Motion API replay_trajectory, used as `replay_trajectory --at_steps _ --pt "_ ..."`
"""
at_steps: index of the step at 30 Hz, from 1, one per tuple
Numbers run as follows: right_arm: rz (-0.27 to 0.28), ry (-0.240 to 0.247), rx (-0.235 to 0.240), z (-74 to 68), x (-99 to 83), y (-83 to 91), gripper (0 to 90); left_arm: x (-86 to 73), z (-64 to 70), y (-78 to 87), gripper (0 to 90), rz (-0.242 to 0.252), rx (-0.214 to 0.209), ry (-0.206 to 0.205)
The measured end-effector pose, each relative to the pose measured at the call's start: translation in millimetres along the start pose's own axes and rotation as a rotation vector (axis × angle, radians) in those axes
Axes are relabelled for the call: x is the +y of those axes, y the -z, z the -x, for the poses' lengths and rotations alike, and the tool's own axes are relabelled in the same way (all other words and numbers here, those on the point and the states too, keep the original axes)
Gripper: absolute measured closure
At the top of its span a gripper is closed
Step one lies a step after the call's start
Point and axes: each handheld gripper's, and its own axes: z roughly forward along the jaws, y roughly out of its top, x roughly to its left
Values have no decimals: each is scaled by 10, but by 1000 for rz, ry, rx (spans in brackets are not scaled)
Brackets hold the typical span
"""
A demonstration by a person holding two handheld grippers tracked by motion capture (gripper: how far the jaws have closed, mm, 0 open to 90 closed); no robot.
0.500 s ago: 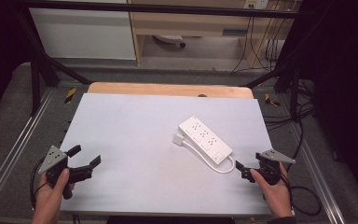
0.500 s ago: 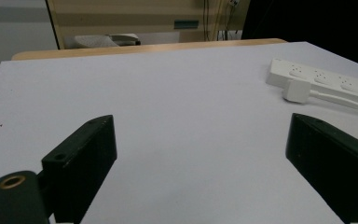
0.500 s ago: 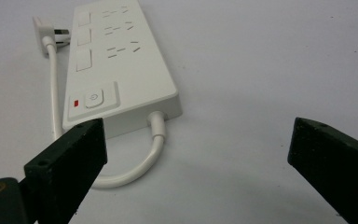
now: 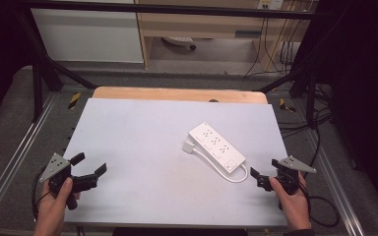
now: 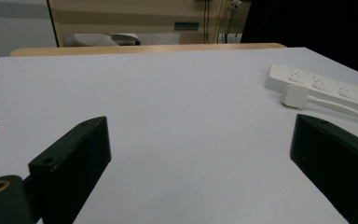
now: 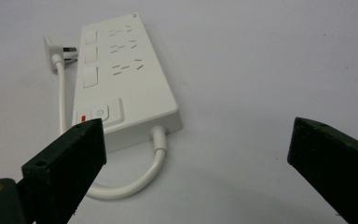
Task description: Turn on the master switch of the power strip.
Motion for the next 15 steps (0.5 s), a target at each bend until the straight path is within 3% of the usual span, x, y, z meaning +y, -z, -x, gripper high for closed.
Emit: replay_trajectory --at_steps 8,15 --pt "83 -7 -19 5 69 57 45 0 2 -7 51 -5 3 10" --pt "85 -11 -2 22 113 74 40 1 7 -9 51 -2 6 10"
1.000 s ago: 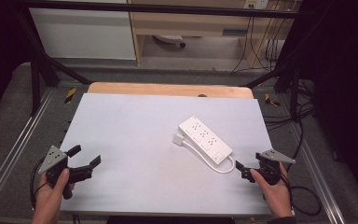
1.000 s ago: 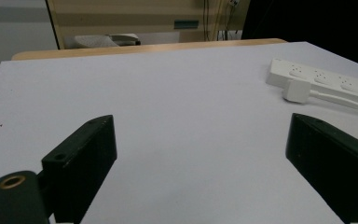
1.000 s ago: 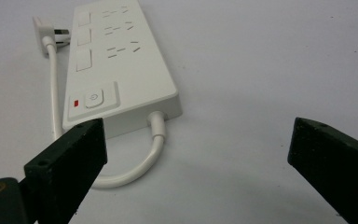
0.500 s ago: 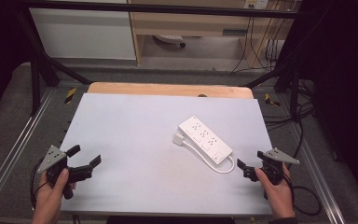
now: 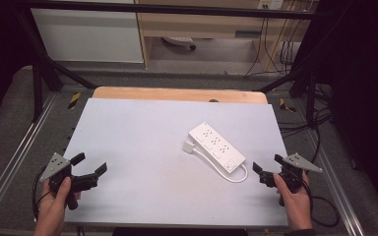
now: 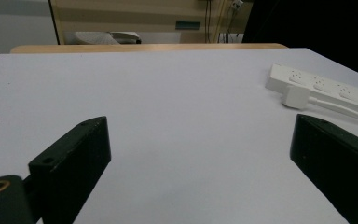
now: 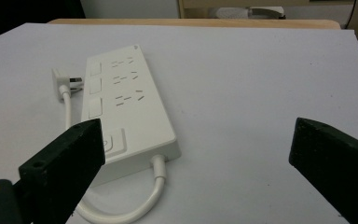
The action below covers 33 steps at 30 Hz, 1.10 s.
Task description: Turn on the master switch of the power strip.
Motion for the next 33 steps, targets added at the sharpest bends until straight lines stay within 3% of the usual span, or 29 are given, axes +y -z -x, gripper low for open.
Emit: replay_trajectory --at_steps 6,23,33 --pt "18 -6 1 4 47 35 29 3 -8 -2 51 2 10 15" --pt "77 15 2 -54 150 107 41 4 13 -12 51 4 -8 6" --pt "86 39 10 -130 257 32 57 3 22 -15 51 4 -17 5"
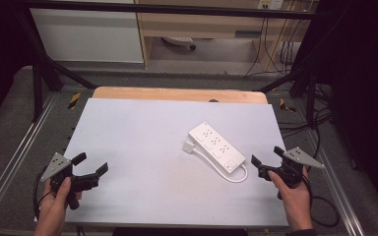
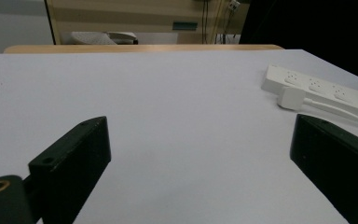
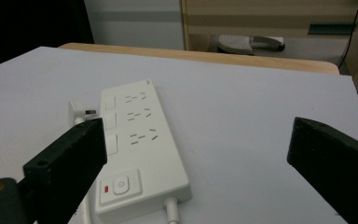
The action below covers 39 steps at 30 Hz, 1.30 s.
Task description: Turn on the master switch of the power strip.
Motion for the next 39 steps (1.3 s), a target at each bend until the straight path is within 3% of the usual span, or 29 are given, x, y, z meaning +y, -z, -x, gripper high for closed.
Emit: replay_trajectory --at_steps 9,14,21,39 --pt "31 35 17 -48 107 -60 196 -3 13 -12 51 -8 -4 -8" --pt "56 19 21 -35 178 -78 310 -5 15 -16 51 -10 -6 -6" --pt "62 47 20 -59 247 -157 520 -8 9 -20 51 -15 -4 -9" --pt "83 111 64 -171 254 -284 810 -11 14 -25 51 -15 -15 -16"
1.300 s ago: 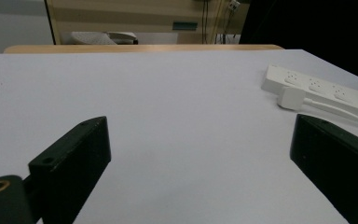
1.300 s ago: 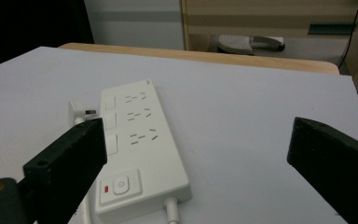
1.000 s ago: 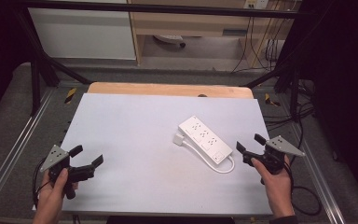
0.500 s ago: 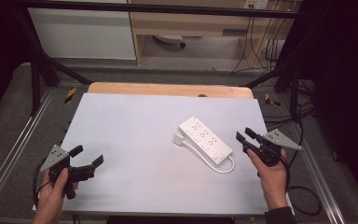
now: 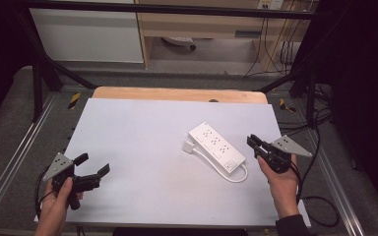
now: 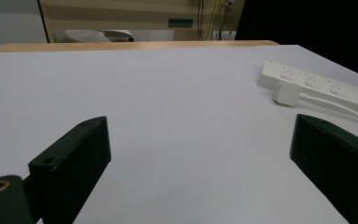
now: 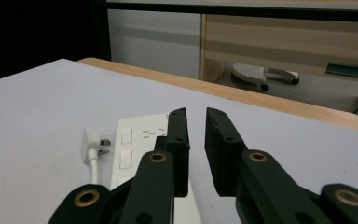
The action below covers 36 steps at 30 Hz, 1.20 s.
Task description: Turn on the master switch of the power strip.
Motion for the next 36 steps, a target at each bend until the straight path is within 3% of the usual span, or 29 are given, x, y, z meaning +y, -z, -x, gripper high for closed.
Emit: replay_trajectory --at_steps 12,29,36 --pt "5 -3 7 -32 -55 -40 898 3 -3 -4 51 4 6 4" --pt "-43 19 56 -192 -125 -243 900 5 -4 -3 51 6 8 6" --pt "-60 18 55 -213 -150 -290 900 5 -9 2 51 11 8 13"
